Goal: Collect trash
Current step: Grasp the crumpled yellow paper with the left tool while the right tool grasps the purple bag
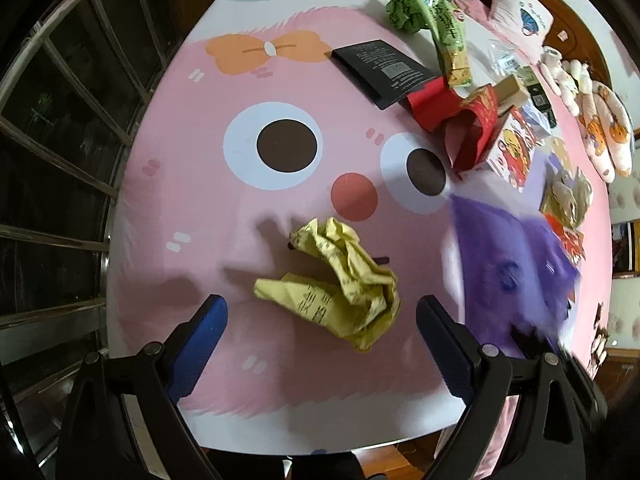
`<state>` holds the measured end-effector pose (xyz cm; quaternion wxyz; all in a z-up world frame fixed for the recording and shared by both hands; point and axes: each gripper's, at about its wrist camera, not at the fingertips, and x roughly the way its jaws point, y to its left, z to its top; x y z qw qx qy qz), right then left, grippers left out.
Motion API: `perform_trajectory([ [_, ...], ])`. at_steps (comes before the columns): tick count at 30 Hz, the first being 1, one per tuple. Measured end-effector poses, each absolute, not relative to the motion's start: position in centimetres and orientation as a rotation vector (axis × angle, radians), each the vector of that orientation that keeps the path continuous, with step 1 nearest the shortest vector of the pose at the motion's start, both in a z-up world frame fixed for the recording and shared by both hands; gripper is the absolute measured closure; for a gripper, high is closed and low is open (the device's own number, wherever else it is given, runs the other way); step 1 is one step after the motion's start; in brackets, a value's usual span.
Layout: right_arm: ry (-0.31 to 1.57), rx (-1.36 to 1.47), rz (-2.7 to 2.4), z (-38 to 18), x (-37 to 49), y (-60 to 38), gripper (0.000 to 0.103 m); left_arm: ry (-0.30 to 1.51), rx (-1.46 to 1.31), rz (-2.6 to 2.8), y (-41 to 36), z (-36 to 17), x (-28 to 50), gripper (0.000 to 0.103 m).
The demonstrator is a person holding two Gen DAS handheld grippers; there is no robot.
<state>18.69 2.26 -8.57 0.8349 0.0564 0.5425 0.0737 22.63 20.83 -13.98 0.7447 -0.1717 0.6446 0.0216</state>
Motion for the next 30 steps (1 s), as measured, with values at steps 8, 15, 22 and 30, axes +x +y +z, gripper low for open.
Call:
perform_trajectory([
  [8,1.133,0.143,0.141,-7.1,15.7,0.3,0.093,1.427,-0.405,0.075,19.7,-15.3,23.9,0.034],
  [15,1.128,0.149,0.139,-6.4,13.1,-1.6,0.094,1.359,-0.298,0.043,17.3,-14.4,24.1,0.059],
  [22,1.115,0.166,0.152,-5.5,10.8,-3.9,0.095,1.312,-0.248,0.021,15.5,-13.4,23.1,0.065],
  [30,1.094,0.161,0.203,-4.3,8.8,-6.2,0.096,1.232,-0.224,-0.067,13.3,-10.0,19.2,0.065],
])
